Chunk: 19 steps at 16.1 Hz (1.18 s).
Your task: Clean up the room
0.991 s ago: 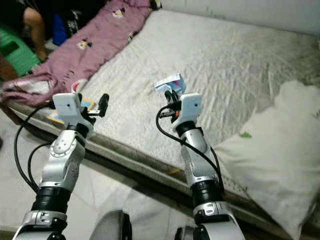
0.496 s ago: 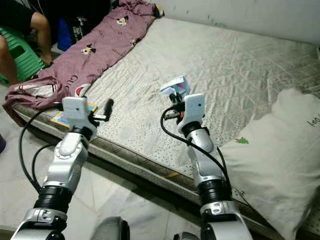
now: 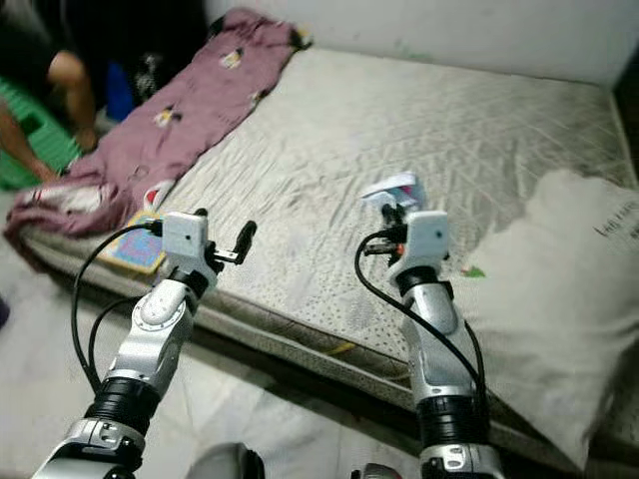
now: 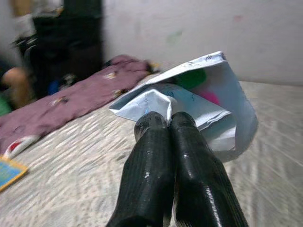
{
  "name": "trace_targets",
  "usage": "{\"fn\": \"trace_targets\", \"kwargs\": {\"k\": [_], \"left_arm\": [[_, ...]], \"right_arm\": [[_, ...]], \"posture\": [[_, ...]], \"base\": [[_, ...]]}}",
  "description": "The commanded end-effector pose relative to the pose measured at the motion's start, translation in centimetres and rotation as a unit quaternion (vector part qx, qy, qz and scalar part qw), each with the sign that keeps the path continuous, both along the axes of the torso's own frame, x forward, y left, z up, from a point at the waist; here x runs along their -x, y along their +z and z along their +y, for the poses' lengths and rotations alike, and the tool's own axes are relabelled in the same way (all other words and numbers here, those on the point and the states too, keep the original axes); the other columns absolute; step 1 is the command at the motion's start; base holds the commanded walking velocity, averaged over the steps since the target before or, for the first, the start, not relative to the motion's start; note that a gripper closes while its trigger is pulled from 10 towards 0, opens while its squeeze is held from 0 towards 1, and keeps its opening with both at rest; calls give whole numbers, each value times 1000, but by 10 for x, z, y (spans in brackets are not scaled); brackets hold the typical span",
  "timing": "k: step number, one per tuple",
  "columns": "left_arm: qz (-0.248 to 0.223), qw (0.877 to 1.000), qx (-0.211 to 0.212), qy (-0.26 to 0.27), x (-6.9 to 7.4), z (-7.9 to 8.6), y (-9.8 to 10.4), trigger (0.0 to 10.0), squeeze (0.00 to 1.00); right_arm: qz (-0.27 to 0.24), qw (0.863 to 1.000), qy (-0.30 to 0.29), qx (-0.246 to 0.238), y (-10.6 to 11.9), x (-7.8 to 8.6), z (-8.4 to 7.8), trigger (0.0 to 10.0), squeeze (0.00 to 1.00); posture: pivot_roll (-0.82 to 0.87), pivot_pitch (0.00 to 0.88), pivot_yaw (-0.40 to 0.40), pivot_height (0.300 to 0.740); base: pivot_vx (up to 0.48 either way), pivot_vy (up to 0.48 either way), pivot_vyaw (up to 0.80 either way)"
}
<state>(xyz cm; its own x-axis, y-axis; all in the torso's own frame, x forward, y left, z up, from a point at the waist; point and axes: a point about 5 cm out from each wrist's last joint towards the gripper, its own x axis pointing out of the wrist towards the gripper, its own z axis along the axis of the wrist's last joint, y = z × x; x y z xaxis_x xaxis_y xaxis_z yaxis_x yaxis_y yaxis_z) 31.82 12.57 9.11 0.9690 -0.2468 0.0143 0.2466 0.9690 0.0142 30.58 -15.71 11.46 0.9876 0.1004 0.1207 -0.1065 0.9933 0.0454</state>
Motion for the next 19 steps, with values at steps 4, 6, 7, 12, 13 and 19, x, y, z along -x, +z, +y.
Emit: {"fn": "trace_targets", "kwargs": {"k": [4,6,7,12,13,19], "left_arm": [[-2,999,-4,50,0,25,-1,10000,0],[-25,998,10,53,1,17,9,10000,0],[-39,997,21,64,1,12,15,10000,0],[-47,992,33,110,10,23,21,10000,0],[-37,993,28,106,13,26,17,10000,0],[-10,996,41,83,18,23,13,10000,0]], "right_arm": [[-54,997,39,28,24,-9,34,10000,0],[-43,997,53,34,25,-16,40,10000,0],[-43,995,76,40,28,-23,49,10000,0],[-28,995,96,9,23,-25,71,10000,0],[-26,996,89,6,19,-21,71,10000,0],[6,1000,22,-16,1,-12,43,10000,0]], "posture": [[-89,0,86,740],[-24,0,34,740],[0,0,18,740],[76,0,6,740],[63,0,25,740],[23,0,48,740]], "base": [[0,0,0],[0,0,0],[0,0,0],[0,0,0],[0,0,0],[0,0,-400]]}}
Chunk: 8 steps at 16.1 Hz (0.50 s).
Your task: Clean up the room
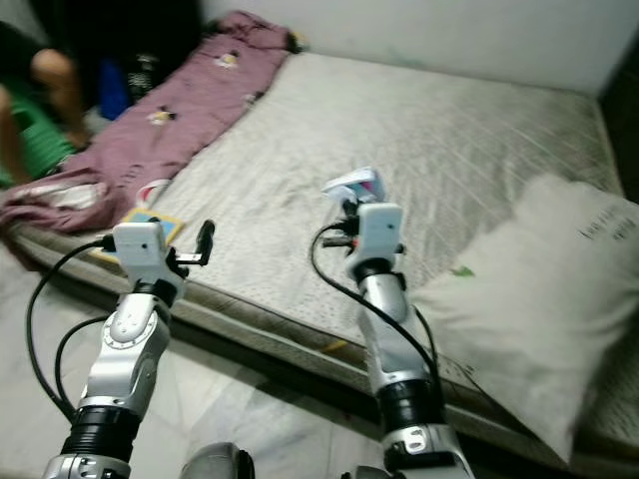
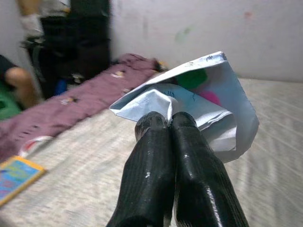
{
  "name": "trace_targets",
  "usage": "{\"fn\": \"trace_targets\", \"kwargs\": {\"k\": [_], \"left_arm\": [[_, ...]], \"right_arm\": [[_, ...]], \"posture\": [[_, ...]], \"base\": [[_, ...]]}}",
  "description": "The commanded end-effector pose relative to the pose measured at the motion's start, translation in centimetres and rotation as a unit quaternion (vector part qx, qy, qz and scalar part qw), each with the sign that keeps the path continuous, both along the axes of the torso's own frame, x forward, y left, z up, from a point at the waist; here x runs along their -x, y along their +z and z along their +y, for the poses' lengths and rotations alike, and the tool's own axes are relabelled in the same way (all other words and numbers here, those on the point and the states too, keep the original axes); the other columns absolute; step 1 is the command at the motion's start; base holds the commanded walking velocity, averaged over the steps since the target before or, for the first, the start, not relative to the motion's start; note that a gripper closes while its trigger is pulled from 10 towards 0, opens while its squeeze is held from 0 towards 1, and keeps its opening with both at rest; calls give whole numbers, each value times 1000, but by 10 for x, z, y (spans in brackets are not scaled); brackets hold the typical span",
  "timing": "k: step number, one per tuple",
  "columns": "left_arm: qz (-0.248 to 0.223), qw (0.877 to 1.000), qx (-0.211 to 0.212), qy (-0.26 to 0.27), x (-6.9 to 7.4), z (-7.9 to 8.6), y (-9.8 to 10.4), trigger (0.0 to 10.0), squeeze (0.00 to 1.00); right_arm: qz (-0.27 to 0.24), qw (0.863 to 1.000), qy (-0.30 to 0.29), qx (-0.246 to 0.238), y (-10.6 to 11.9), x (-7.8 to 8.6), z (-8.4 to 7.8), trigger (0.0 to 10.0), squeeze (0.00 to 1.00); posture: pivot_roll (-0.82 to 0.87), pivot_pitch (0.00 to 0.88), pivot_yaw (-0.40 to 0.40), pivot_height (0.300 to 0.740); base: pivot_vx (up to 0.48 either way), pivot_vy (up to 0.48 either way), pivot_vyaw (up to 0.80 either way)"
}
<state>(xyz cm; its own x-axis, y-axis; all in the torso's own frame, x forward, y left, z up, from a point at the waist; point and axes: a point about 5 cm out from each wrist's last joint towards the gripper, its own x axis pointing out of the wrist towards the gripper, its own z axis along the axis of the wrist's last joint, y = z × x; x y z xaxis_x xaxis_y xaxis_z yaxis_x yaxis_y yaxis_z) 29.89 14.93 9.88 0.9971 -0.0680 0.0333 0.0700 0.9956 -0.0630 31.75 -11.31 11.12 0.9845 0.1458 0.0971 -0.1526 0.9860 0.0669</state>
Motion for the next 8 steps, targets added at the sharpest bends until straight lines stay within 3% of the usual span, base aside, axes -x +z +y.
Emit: {"fn": "trace_targets", "kwargs": {"k": [1,8], "left_arm": [[-7,1000,2,-7,-2,-1,6,10000,0],[5,997,45,-66,-4,-23,9,10000,0]], "right_arm": [[-6,1000,-3,-6,4,0,-1,10000,0],[6,1000,-5,4,-1,8,-10,10000,0]], "posture": [[22,0,44,740],[-4,0,34,740]], "base": [[0,0,-800],[0,0,-749]]}}
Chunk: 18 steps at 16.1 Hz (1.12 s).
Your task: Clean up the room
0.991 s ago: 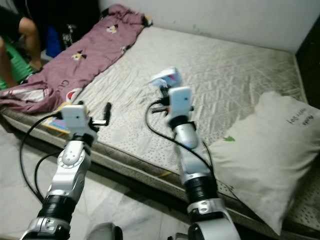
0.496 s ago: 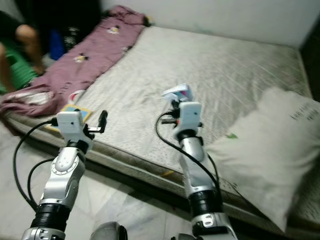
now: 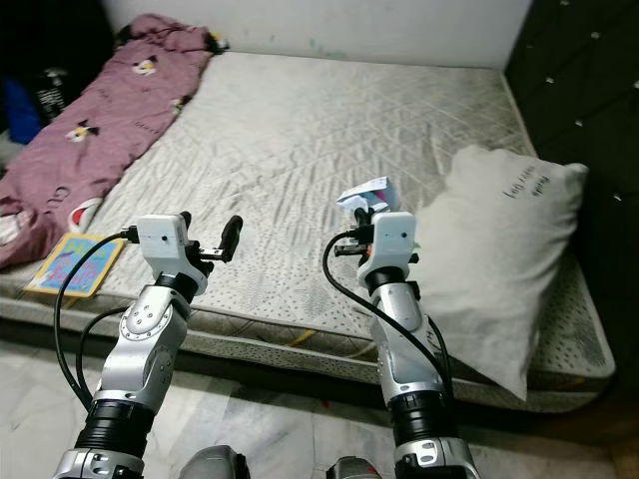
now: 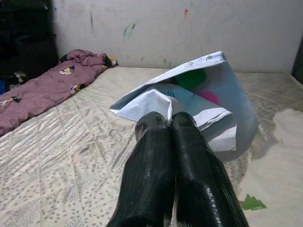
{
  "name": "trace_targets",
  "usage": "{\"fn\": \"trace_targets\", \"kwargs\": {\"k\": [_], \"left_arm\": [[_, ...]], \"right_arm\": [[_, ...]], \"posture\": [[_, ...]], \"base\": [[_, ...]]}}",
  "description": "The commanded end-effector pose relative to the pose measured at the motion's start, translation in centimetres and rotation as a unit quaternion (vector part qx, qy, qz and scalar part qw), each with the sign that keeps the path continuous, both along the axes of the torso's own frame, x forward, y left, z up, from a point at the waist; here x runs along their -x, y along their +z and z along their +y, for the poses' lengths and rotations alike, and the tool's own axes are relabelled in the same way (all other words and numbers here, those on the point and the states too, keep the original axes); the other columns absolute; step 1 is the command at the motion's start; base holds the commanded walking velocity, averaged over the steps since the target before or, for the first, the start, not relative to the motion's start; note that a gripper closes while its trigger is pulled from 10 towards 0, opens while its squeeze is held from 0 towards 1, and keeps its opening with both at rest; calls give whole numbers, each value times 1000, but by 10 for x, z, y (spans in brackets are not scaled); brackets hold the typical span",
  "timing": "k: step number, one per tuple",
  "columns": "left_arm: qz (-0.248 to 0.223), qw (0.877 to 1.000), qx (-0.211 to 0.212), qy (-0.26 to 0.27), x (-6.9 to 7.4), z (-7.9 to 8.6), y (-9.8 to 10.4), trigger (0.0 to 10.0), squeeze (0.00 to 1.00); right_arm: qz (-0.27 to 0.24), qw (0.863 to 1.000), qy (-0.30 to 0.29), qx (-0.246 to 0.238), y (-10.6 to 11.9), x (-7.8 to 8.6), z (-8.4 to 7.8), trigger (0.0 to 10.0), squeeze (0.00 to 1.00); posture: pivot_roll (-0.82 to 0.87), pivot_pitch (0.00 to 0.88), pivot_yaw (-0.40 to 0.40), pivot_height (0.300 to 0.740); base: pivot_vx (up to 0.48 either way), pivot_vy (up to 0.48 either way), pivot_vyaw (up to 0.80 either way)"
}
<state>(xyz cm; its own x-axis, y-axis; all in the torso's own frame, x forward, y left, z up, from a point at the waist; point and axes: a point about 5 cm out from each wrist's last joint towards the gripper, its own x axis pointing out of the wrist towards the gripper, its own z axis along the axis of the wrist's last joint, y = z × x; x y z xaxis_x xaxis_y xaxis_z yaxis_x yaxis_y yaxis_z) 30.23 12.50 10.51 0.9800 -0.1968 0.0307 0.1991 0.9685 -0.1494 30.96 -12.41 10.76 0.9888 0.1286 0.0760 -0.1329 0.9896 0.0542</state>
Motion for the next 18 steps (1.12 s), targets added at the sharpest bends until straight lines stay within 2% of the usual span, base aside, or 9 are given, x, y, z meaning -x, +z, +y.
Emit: {"fn": "trace_targets", "kwargs": {"k": [1,3,18], "left_arm": [[-2,1000,2,-1,0,2,3,10000,0],[-3,1000,5,-5,1,1,3,10000,0],[-6,1000,11,-13,0,0,7,10000,0]], "right_arm": [[-2,1000,4,-4,3,1,1,10000,0],[-3,1000,8,-2,3,1,3,10000,0],[-3,1000,12,6,5,0,6,10000,0]], "posture": [[-4,0,35,740],[0,0,32,740],[-2,0,31,740]], "base": [[0,0,0],[0,0,0],[271,0,0]]}}
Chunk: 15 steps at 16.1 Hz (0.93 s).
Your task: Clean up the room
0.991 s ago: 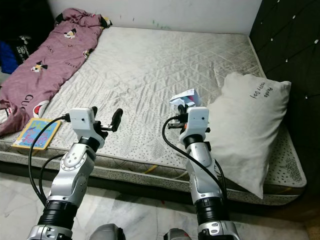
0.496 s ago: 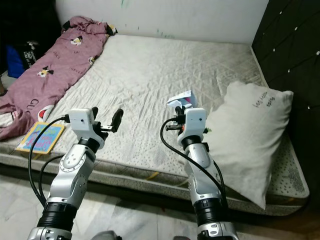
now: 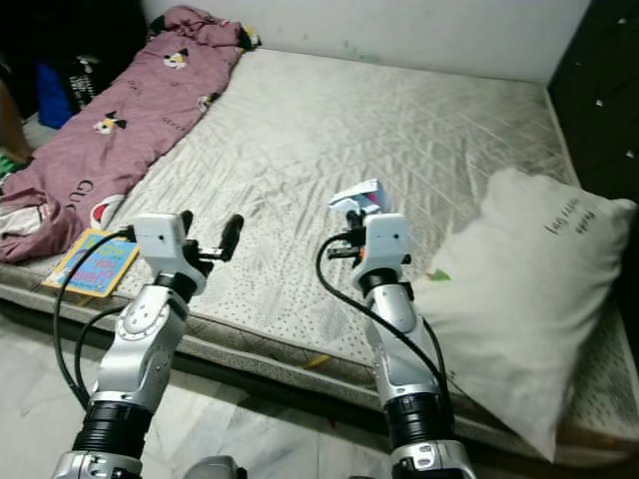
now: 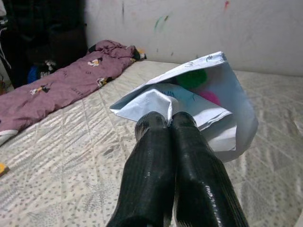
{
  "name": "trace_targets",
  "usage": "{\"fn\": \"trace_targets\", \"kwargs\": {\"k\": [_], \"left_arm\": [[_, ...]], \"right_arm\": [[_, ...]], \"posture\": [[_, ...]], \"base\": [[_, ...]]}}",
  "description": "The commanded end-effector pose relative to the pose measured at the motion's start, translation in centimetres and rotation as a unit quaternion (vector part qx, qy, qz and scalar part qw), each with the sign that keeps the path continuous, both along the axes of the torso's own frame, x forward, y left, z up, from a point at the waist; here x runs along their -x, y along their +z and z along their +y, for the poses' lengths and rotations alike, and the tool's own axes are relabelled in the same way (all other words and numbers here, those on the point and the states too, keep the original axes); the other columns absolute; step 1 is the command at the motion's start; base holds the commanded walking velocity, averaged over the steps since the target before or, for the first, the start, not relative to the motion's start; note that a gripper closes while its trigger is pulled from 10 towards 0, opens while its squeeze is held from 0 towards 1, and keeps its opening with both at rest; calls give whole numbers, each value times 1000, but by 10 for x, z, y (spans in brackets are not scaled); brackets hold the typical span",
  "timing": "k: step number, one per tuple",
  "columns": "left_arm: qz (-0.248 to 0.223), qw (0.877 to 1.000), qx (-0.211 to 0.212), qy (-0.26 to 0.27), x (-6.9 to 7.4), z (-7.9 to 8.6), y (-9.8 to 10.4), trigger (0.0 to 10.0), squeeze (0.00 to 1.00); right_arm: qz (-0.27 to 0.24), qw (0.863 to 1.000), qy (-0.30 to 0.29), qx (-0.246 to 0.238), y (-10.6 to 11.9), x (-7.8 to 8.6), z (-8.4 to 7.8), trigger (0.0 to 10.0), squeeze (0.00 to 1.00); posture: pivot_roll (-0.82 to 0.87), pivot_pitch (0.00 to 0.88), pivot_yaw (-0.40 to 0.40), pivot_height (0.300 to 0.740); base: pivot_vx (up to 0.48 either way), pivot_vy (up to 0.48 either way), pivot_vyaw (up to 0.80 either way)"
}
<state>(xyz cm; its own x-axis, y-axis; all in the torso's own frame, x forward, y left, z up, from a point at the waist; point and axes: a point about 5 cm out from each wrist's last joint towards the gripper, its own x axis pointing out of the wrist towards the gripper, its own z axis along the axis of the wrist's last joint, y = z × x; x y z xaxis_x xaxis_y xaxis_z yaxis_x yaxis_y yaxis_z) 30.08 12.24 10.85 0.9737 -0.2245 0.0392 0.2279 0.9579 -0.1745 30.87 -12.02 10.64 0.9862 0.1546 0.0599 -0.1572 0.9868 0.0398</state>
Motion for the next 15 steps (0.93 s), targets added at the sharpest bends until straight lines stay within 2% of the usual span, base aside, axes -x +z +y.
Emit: {"fn": "trace_targets", "kwargs": {"k": [1,9,15], "left_arm": [[-5,1000,-2,2,-1,3,4,10000,0],[-2,1000,-3,2,-1,3,4,10000,0],[15,1000,-6,25,-2,6,-1,10000,0]], "right_arm": [[-9,1000,-2,-4,7,-1,2,10000,0],[-9,1000,-2,-6,7,-2,2,10000,0],[-3,1000,-5,-6,6,-2,2,10000,0]], "posture": [[-2,0,31,740],[0,0,29,740],[1,0,32,740]], "base": [[274,0,0],[286,0,0],[0,0,0]]}}
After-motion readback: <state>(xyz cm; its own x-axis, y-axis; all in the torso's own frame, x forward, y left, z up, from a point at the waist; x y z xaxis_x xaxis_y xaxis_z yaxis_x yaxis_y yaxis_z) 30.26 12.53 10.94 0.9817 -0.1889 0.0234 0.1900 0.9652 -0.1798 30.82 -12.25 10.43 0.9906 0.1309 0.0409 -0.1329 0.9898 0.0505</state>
